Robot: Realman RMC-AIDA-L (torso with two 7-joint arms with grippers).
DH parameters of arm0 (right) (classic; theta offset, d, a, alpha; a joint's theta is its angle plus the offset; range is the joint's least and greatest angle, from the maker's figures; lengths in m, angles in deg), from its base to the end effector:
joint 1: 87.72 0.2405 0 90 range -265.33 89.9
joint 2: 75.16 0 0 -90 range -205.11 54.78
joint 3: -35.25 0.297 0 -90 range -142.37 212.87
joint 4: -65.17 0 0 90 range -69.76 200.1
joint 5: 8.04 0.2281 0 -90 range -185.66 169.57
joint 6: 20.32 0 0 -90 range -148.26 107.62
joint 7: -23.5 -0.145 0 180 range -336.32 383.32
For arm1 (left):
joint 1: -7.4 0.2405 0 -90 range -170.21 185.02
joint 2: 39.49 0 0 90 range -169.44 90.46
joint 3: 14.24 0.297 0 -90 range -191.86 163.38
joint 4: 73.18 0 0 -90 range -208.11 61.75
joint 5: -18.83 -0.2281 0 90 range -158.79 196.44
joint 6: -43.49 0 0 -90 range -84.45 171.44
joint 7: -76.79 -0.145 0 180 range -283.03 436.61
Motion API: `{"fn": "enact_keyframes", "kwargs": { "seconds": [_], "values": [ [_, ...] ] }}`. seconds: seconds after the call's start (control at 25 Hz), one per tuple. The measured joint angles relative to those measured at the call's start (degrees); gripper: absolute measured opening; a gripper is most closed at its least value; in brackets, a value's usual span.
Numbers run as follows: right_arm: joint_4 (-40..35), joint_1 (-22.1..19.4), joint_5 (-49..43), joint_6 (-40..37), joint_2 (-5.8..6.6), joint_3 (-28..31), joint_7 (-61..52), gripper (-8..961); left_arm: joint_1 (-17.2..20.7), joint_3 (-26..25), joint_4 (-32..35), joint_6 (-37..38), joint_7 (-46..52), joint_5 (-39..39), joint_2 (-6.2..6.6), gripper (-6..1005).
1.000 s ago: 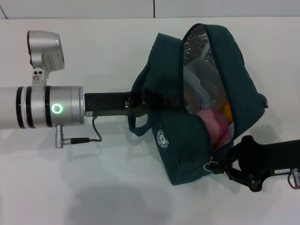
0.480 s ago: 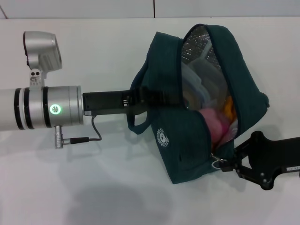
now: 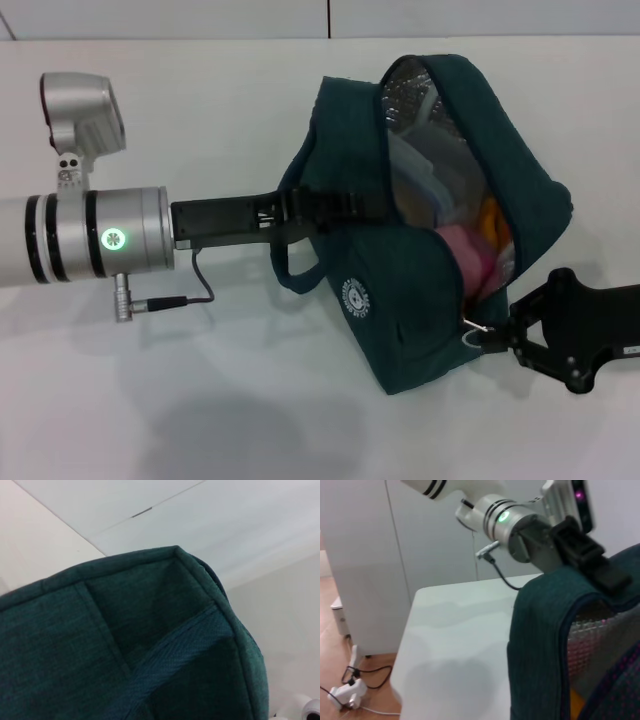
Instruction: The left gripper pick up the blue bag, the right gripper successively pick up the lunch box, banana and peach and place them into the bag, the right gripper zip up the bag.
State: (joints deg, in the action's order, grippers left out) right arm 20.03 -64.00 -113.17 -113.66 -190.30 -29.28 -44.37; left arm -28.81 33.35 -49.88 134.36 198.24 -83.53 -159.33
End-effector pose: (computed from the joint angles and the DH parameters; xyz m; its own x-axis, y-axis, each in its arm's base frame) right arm 0.2982 0.3239 -0.0268 0.9363 -0.0553 -0.3468 -0.0797 -0.9952 -0.0564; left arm -0.2532 0.3594 -0.0717 0.1876 0.9095 0.3709 0.7810 -0.3671 0.5052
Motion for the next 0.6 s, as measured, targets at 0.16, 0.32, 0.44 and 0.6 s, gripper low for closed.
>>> {"fn": "enact_keyframes", "kwargs": {
  "seconds": [0.16, 0.32, 0.44, 0.6],
  "values": [
    [0.0, 0.0, -0.2, 0.2, 0.12, 0.9, -0.5, 5, 0.2, 0.0, 0.0, 0.0, -2.1, 0.1, -0.10, 278],
    [0.5, 0.1, -0.8, 0.6, 0.19, 1.0, -0.6, 5, 0.8, -0.1, -0.5, -0.5, -5.4, 0.9, -0.07, 337],
    [0.6, 0.1, -1.5, 0.7, 0.19, 1.1, -0.6, 5, 2.3, -0.1, -0.5, -1.4, -7.1, 3.2, 0.13, 412],
    [0.6, 0.1, -1.6, 0.8, 0.25, 1.3, -0.7, 5, 3.8, -0.5, -0.1, -2.7, -7.8, 4.5, 0.34, 540]
  ]
}}
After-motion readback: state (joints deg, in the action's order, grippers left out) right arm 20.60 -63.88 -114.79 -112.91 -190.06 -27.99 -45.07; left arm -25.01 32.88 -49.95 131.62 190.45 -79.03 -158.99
